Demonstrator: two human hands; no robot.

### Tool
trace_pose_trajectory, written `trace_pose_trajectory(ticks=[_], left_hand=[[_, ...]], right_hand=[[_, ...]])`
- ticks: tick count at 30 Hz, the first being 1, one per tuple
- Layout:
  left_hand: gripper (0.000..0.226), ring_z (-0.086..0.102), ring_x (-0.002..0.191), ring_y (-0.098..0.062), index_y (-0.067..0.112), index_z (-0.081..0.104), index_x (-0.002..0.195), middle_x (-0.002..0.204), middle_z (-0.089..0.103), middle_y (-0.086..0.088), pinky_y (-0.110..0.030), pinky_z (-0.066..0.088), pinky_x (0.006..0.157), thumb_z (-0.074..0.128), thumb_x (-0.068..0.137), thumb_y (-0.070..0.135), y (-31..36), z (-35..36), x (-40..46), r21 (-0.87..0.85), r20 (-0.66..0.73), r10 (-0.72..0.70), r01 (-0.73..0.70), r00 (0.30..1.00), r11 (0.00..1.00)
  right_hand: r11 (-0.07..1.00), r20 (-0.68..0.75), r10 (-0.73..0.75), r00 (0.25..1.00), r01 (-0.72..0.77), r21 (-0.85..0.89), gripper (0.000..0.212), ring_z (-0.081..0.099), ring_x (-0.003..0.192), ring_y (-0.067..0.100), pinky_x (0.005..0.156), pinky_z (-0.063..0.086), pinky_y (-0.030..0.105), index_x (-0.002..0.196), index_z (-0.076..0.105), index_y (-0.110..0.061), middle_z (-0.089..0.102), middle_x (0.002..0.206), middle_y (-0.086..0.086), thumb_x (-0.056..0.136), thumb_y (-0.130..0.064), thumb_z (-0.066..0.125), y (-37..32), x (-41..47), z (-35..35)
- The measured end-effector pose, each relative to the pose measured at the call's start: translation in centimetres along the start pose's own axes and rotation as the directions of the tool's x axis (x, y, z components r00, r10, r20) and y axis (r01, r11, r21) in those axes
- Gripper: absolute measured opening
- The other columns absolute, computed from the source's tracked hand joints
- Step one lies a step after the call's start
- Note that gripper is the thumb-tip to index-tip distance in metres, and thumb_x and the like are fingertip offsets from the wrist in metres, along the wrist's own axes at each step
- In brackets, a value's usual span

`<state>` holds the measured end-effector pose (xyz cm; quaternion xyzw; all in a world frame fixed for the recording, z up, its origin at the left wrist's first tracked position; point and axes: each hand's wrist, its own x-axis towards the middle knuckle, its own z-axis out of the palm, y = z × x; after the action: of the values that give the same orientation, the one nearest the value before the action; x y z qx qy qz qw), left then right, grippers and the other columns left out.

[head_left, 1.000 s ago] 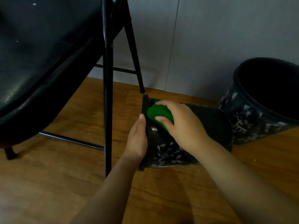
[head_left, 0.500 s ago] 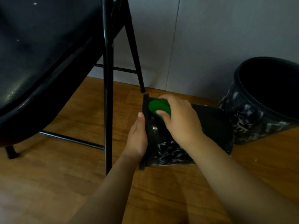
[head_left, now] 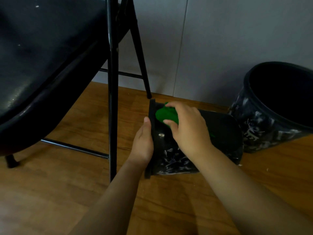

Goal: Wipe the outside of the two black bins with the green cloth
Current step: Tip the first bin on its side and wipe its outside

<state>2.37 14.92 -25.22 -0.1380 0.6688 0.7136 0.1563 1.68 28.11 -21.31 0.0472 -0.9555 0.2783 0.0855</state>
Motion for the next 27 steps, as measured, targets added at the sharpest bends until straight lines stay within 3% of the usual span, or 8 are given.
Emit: trace_pose_trajectory(ticks=[8, 14, 19, 23, 27], left_hand=[[0.064, 0.068, 0.105, -0.022, 0.020, 0.072, 0.110, 0.105, 0.074, -0.007, -0.049, 0.045, 0.104, 0.024, 0.100, 0.062, -0.1, -0.1, 0.3, 0.011, -0.006, 0.006, -0.006, 1.000, 1.000], [0.059, 0.069, 0.105, -0.017, 0.024, 0.069, 0.119, 0.108, 0.075, -0.002, -0.042, 0.049, 0.101, 0.025, 0.101, 0.060, 0.5, 0.1, 0.8, 0.006, 0.013, 0.012, -0.012, 1.000, 1.000], [0.066, 0.070, 0.100, -0.022, 0.013, 0.070, 0.112, 0.103, 0.074, -0.010, -0.040, 0.051, 0.095, 0.024, 0.100, 0.059, 0.4, -0.1, 0.6, -0.008, 0.032, 0.030, -0.029, 0.999, 1.000], [0.068, 0.071, 0.099, -0.014, 0.021, 0.072, 0.114, 0.104, 0.076, -0.001, -0.033, 0.053, 0.090, 0.023, 0.097, 0.065, -0.1, -0.6, -0.1, 0.003, 0.056, -0.003, 0.003, 0.998, 1.000], [0.057, 0.071, 0.095, -0.005, 0.017, 0.068, 0.119, 0.102, 0.076, 0.004, -0.013, 0.053, 0.070, 0.025, 0.101, 0.051, -2.2, -1.5, -2.0, 0.016, 0.081, 0.049, -0.050, 0.996, 0.999]], right_hand=[[0.976, 0.183, -0.214, 0.960, 0.217, 0.006, 0.043, 0.044, 0.120, 0.010, 0.098, 0.035, 0.031, 0.126, 0.052, -0.033, 0.054, 0.130, -0.015, 0.086, -0.028, 0.067, 1.3, -4.0, -0.7], [1.000, -0.043, 0.000, 0.999, -0.001, -0.019, 0.044, 0.049, 0.117, 0.015, 0.096, 0.044, 0.035, 0.130, 0.050, -0.029, 0.056, 0.128, -0.010, 0.088, -0.032, 0.065, 0.8, -1.5, 0.0], [0.994, 0.032, -0.106, 0.994, 0.106, 0.008, 0.044, 0.049, 0.118, 0.015, 0.096, 0.045, 0.035, 0.130, 0.050, -0.028, 0.054, 0.130, -0.009, 0.088, -0.035, 0.060, 0.1, -5.4, 1.0], [0.993, -0.006, -0.118, 0.993, 0.117, -0.027, 0.045, 0.050, 0.116, 0.017, 0.093, 0.047, 0.037, 0.129, 0.051, -0.026, 0.056, 0.129, -0.006, 0.087, -0.034, 0.062, 0.9, -4.7, 0.9], [0.998, -0.028, -0.058, 0.998, 0.058, 0.020, 0.046, 0.048, 0.119, 0.015, 0.096, 0.046, 0.037, 0.131, 0.050, -0.027, 0.055, 0.131, -0.009, 0.088, -0.030, 0.067, 1.0, -3.3, 0.8]])
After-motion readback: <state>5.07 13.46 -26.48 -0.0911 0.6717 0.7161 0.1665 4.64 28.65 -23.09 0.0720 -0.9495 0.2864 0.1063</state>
